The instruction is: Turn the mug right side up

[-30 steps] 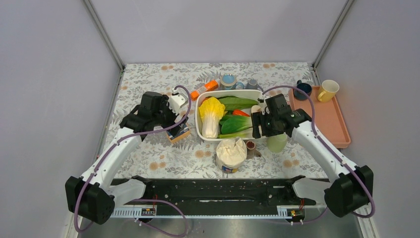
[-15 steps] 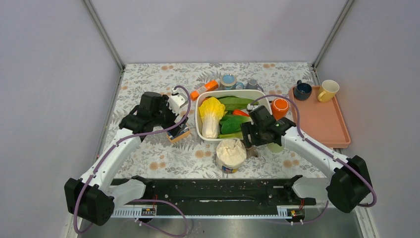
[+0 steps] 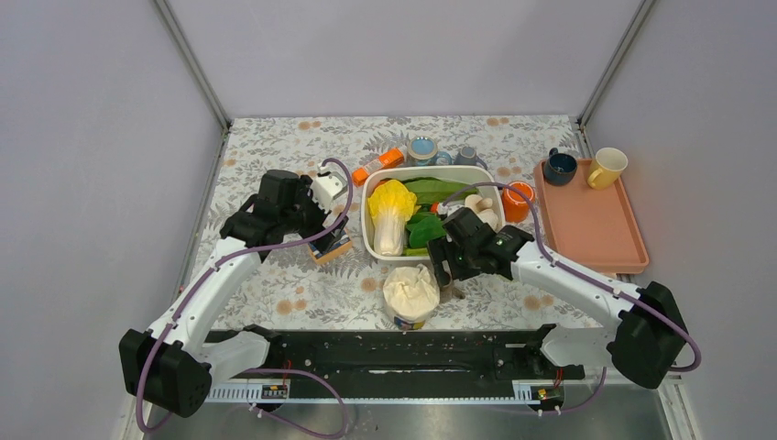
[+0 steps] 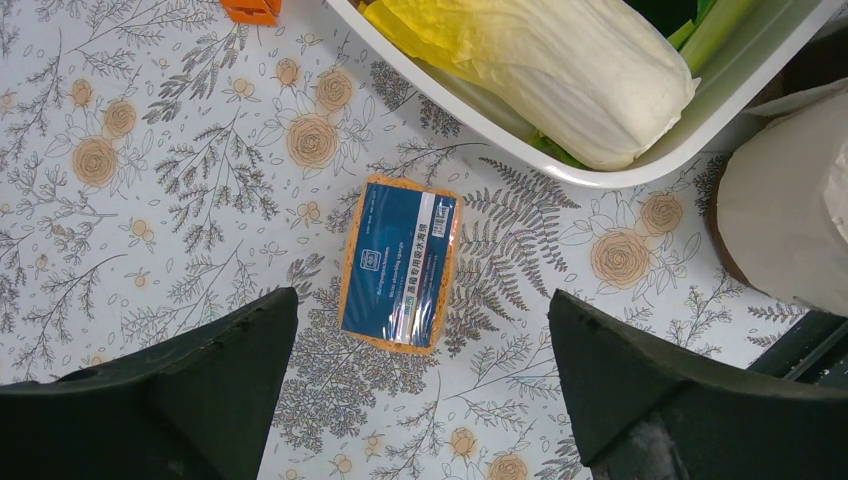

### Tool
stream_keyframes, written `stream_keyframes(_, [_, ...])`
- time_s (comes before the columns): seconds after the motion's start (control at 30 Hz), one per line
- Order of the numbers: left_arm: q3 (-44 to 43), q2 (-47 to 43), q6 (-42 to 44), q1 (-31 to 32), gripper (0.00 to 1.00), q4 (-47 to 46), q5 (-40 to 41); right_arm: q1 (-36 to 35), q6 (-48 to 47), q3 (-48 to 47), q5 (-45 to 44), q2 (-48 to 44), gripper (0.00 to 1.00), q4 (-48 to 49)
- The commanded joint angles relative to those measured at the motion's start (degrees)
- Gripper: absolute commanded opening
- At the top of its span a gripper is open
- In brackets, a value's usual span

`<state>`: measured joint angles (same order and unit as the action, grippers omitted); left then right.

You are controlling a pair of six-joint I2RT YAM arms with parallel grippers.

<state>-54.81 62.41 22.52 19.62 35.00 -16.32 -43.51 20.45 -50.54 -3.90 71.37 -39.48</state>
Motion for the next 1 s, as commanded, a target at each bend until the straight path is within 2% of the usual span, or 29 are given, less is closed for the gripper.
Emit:
stream_keyframes(0.0, [-0.2, -0.3, 0.5, -0.2, 0.99, -2.1, -1.5, -4.7, 0.2, -2.3, 0.4, -1.8, 0.88, -1.2])
stream_keyframes(0.2, [-0.3, 0.1, 0.5, -0.2, 0.99, -2.0, -1.3, -5.9, -0.2, -1.7, 0.6, -0.4, 1.0, 0.2])
stream_keyframes(0.4, [-0.2, 0.6, 0.7, -0.2, 0.99, -2.0, -1.1, -6.9, -4.3, -1.2, 6.8, -2.7, 0.98, 3.9])
stream_keyframes(0.57, [-0.1, 0.8, 0.9, -0.2, 0.99, -2.2, -1.1, -6.9, -6.7, -0.4, 5.0, -5.9, 0.97, -0.2])
stream_keyframes(0.83, [-0.3, 1.1, 0.9, -0.2, 0.99, -2.0, -1.6, -7.4, -2.2, 0.7, 5.9, 0.6, 0.96, 1.2])
stream_keyframes(0.97, [0.2, 0.7, 1.0, -0.2, 0.99, -2.0, -1.3, -7.7, -1.8, 1.0, 3.5, 2.4, 0.96, 1.9])
